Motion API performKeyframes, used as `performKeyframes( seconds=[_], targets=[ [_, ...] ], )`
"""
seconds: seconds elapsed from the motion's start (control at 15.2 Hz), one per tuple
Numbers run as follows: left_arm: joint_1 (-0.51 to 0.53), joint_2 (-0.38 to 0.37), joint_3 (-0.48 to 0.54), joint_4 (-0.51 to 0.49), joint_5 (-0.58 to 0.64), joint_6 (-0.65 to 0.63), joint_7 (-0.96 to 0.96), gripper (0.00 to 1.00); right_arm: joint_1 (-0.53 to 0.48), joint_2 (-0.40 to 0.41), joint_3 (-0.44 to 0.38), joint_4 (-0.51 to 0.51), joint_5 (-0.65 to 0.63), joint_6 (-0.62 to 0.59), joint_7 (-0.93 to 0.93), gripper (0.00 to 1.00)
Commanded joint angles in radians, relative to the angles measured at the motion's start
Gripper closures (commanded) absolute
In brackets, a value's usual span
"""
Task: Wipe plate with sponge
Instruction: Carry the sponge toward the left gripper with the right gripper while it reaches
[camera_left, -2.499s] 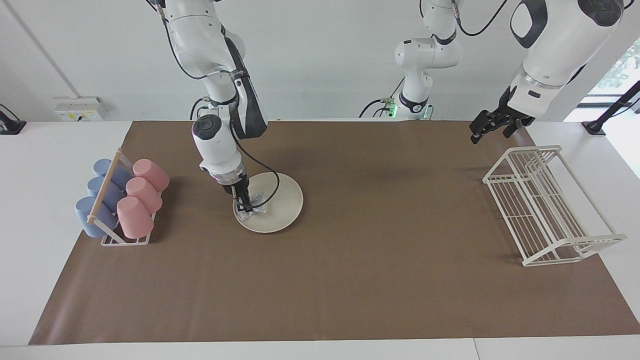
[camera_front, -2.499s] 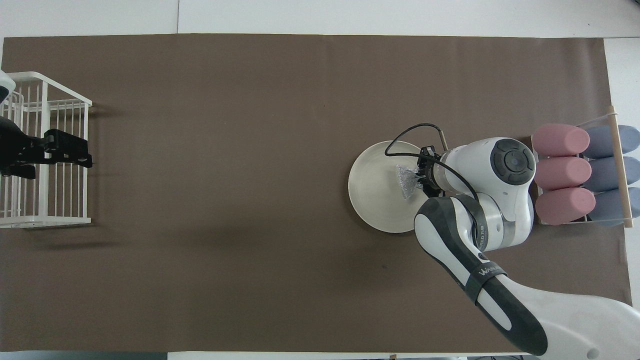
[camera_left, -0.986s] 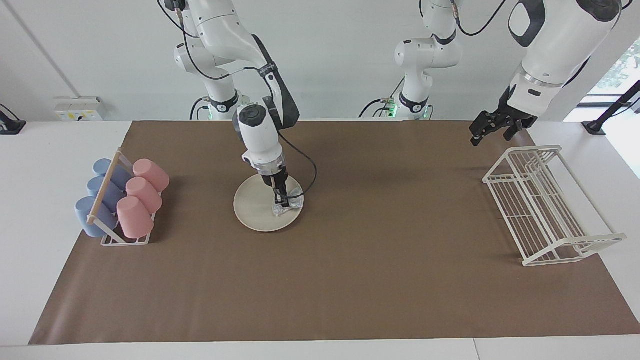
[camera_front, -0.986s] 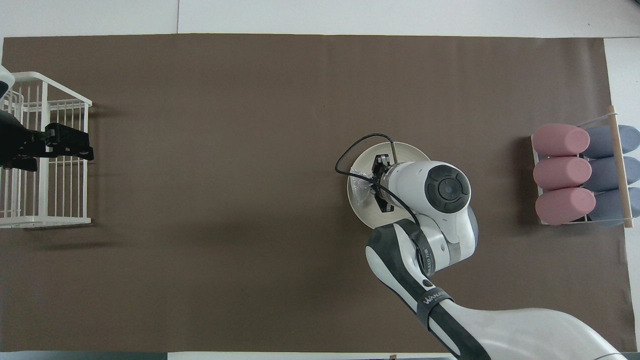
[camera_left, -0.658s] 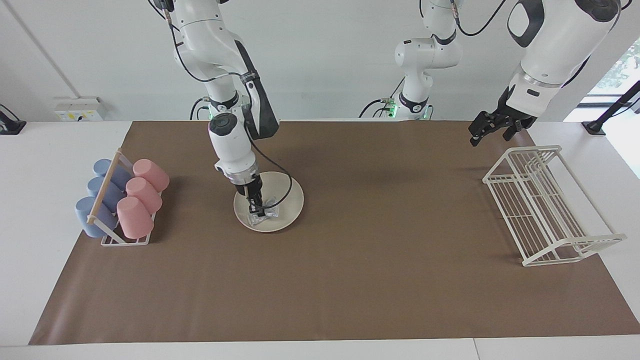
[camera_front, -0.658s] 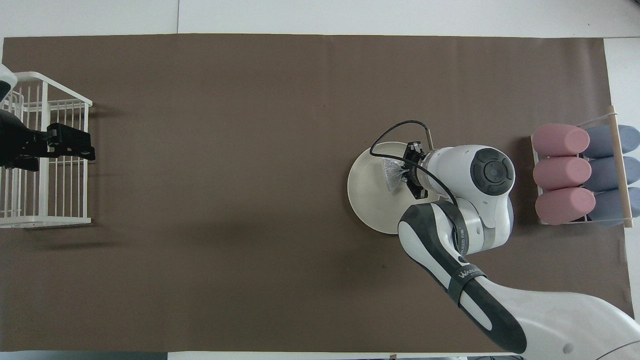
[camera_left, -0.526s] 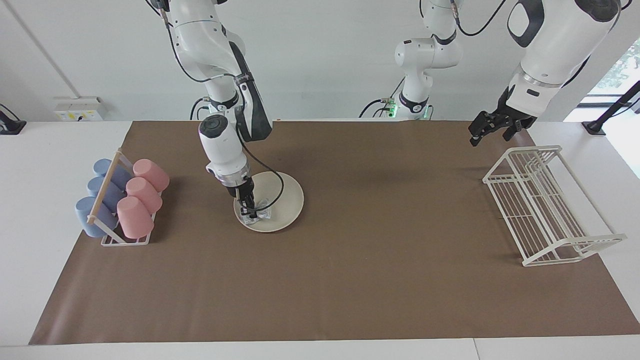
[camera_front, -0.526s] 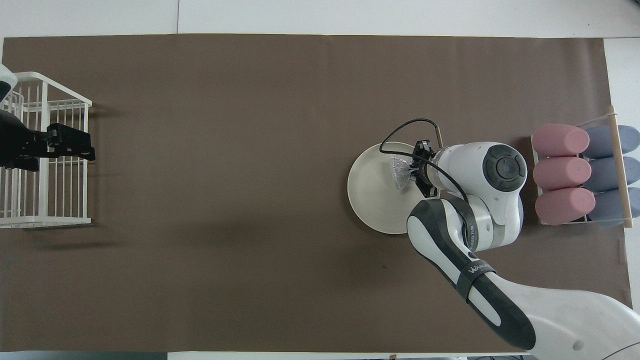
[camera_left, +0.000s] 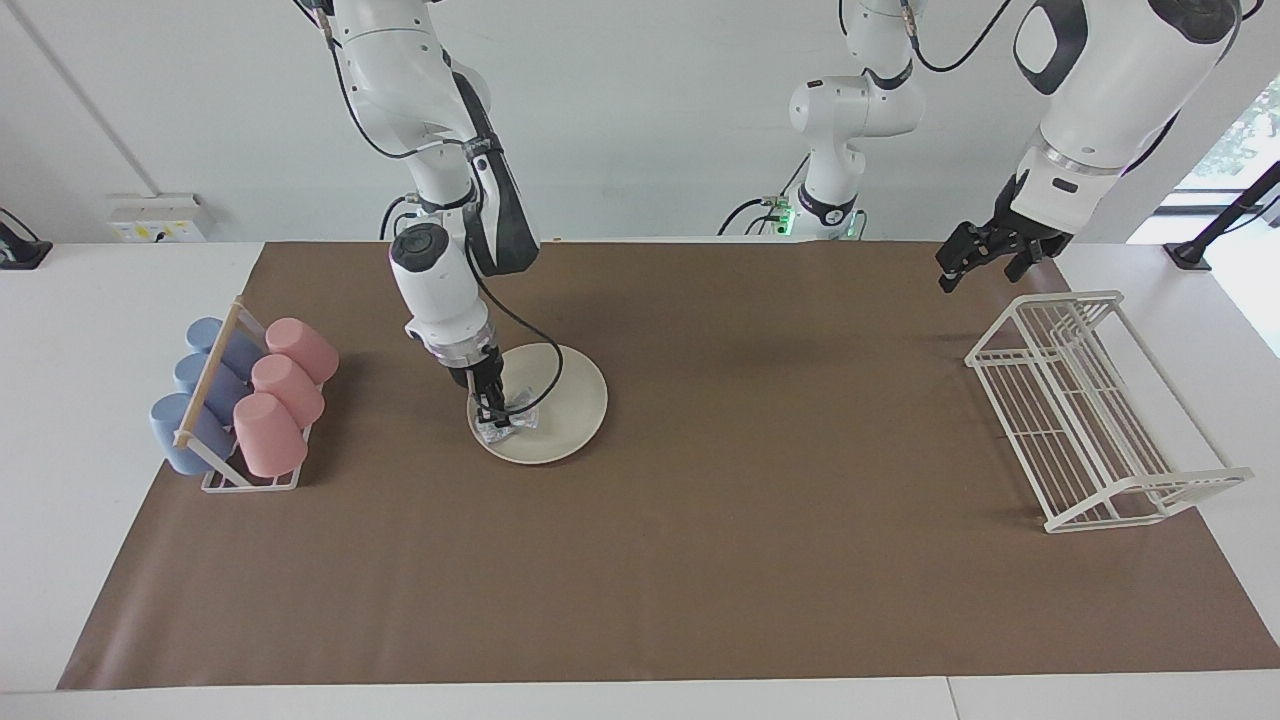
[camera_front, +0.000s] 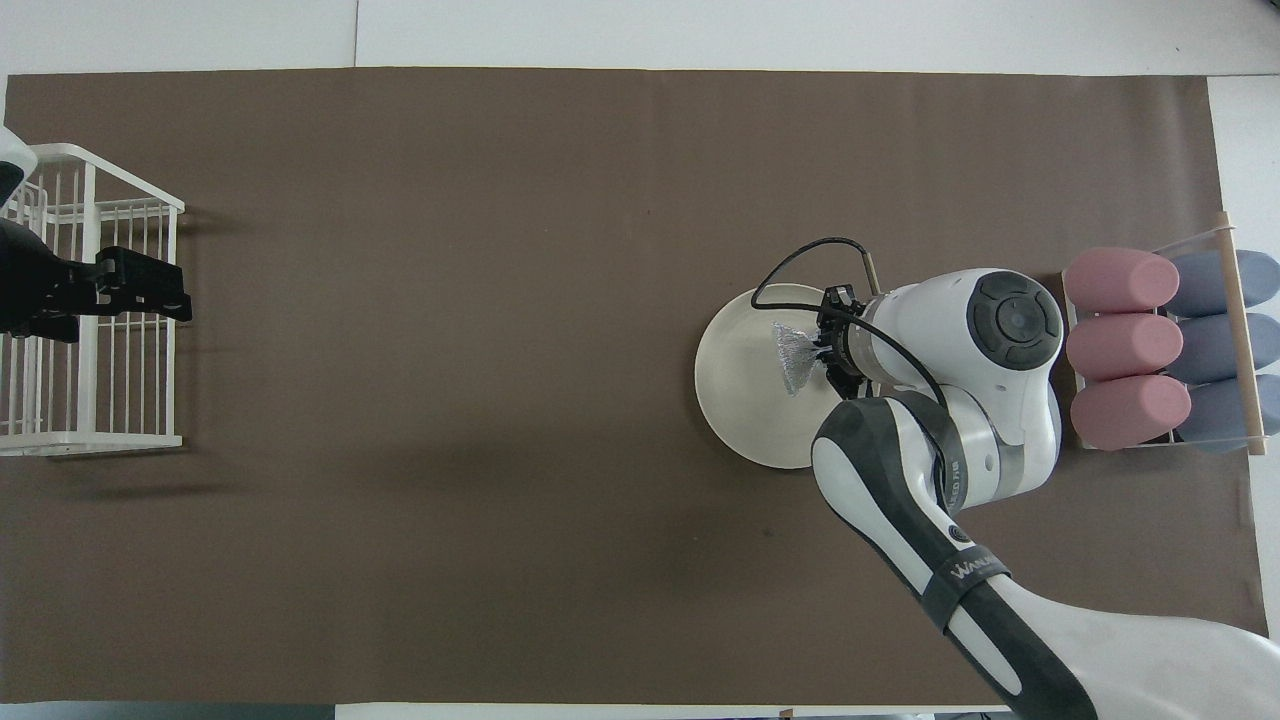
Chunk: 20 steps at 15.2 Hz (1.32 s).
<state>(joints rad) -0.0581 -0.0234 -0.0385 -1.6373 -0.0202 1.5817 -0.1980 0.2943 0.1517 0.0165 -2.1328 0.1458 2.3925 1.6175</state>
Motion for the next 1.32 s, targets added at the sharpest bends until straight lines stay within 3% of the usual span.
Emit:
performKeyframes(
  seconds=[0.0,0.2,0.46,0.59,0.85,1.05,1.25],
  targets=[
    [0.003,-0.030,0.002,-0.050,0.002,0.009,0.000,0.00,0.052,0.015,0.002,0.164,0.014,-0.169,0.090,1.00],
    [0.056,-0.035,0.014,-0.064,-0.249,0.021,0.003,0.00,0.106,0.068,0.002,0.370,0.012,-0.339,0.197,1.00],
    [0.072,-0.070,0.012,-0.217,-0.571,0.144,0.037,0.00,0.201,0.178,-0.003,0.647,-0.003,-0.534,0.376,1.00],
    [0.075,-0.088,0.014,-0.304,-0.718,0.185,0.115,0.00,0.235,0.264,-0.007,0.805,-0.009,-0.643,0.451,1.00],
    [0.104,-0.070,0.014,-0.420,-1.005,0.187,0.328,0.00,0.321,0.510,-0.023,1.216,-0.054,-0.852,0.606,1.00],
    [0.089,-0.021,0.012,-0.484,-1.151,0.187,0.504,0.00,0.391,0.536,-0.024,1.251,-0.092,-0.891,0.662,1.00],
    [0.045,0.049,0.011,-0.487,-1.213,0.188,0.598,0.00,0.448,0.534,-0.026,1.255,-0.120,-0.934,0.709,1.00]
  ],
)
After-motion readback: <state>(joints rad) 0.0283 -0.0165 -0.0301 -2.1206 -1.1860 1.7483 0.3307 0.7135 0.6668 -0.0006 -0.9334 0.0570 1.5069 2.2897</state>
